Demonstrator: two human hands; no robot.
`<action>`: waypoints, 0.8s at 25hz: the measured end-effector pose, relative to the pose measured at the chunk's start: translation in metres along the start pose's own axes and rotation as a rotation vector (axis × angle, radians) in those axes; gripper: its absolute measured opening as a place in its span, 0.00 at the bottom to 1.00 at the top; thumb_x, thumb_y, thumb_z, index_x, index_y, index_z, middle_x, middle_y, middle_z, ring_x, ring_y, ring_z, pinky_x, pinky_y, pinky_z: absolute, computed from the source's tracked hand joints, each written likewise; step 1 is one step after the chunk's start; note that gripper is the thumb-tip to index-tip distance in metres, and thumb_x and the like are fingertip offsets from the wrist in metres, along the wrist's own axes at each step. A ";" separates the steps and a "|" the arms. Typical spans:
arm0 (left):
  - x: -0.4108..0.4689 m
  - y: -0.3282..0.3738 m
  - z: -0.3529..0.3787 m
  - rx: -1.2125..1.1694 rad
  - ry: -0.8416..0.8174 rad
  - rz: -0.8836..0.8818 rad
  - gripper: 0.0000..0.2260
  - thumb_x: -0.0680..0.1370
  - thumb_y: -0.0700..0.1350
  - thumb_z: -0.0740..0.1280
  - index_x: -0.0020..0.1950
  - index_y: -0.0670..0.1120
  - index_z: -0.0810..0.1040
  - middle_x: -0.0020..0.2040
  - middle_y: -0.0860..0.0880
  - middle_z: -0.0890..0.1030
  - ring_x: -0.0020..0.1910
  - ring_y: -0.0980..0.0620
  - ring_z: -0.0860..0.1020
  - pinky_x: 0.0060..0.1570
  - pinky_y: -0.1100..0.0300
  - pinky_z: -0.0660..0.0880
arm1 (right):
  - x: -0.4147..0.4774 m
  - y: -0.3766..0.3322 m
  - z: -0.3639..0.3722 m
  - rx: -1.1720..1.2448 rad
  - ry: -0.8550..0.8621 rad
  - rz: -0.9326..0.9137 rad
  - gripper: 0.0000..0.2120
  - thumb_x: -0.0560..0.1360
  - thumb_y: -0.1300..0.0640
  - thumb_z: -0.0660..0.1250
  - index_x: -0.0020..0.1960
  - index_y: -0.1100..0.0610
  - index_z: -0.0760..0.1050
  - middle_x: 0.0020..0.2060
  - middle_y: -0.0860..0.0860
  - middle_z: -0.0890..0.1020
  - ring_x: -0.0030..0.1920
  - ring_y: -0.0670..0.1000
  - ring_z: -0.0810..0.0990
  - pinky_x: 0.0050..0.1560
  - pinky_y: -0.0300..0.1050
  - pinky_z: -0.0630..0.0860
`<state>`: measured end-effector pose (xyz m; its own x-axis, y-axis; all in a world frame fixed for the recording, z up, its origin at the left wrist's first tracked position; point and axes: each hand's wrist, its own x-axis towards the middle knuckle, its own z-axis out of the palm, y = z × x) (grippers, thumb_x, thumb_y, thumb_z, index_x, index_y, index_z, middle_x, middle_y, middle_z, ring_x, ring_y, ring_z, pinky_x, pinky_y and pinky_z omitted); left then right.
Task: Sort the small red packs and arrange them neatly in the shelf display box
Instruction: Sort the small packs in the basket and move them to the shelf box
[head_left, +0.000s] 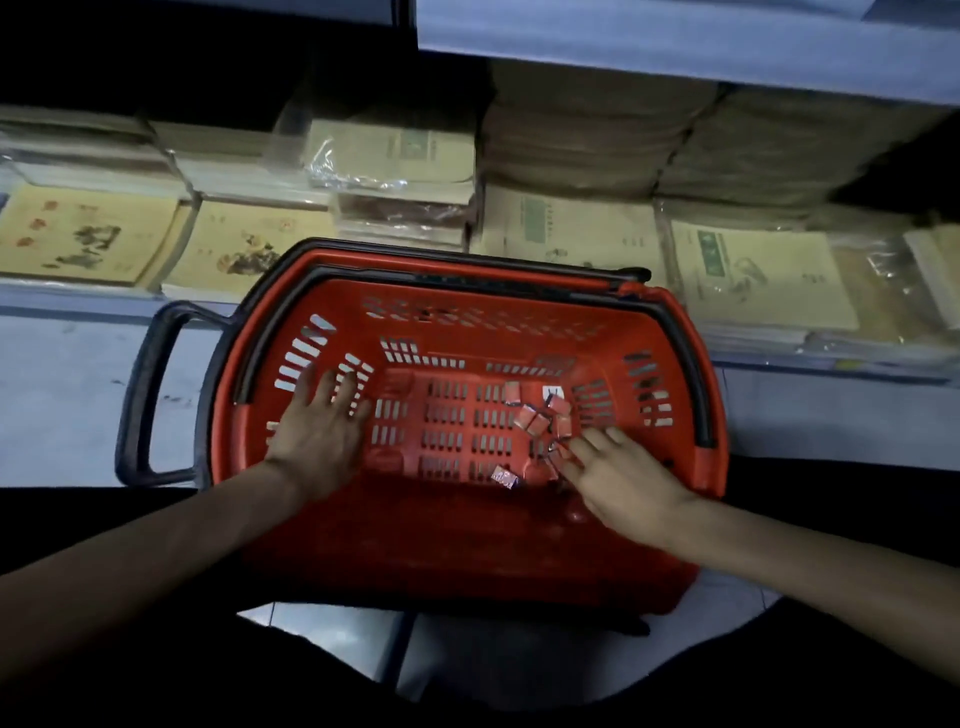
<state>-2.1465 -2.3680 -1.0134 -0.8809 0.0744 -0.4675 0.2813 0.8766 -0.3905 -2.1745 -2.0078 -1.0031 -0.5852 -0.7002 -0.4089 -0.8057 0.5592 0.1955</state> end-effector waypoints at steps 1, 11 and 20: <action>-0.005 0.005 0.003 0.010 -0.018 0.002 0.37 0.80 0.64 0.59 0.83 0.47 0.54 0.83 0.37 0.55 0.82 0.35 0.54 0.79 0.36 0.46 | -0.004 -0.008 0.008 -0.026 -0.027 -0.030 0.15 0.61 0.52 0.80 0.44 0.55 0.84 0.43 0.56 0.83 0.47 0.58 0.81 0.46 0.51 0.78; -0.015 0.012 0.006 0.080 -0.045 0.028 0.33 0.82 0.61 0.55 0.83 0.45 0.55 0.83 0.37 0.55 0.82 0.34 0.51 0.80 0.38 0.47 | 0.062 -0.035 0.054 0.106 -0.316 0.170 0.34 0.76 0.54 0.69 0.79 0.52 0.60 0.79 0.60 0.57 0.78 0.63 0.57 0.72 0.58 0.63; 0.004 0.004 0.005 0.075 -0.004 0.027 0.33 0.81 0.64 0.54 0.82 0.48 0.58 0.82 0.39 0.59 0.82 0.37 0.55 0.80 0.38 0.48 | 0.138 -0.015 0.091 0.112 -0.336 0.205 0.59 0.67 0.34 0.73 0.82 0.44 0.37 0.81 0.53 0.35 0.80 0.65 0.49 0.71 0.68 0.64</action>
<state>-2.1472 -2.3664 -1.0213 -0.8711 0.0951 -0.4818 0.3324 0.8363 -0.4361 -2.2346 -2.0728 -1.1435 -0.6549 -0.3960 -0.6437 -0.6499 0.7298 0.2122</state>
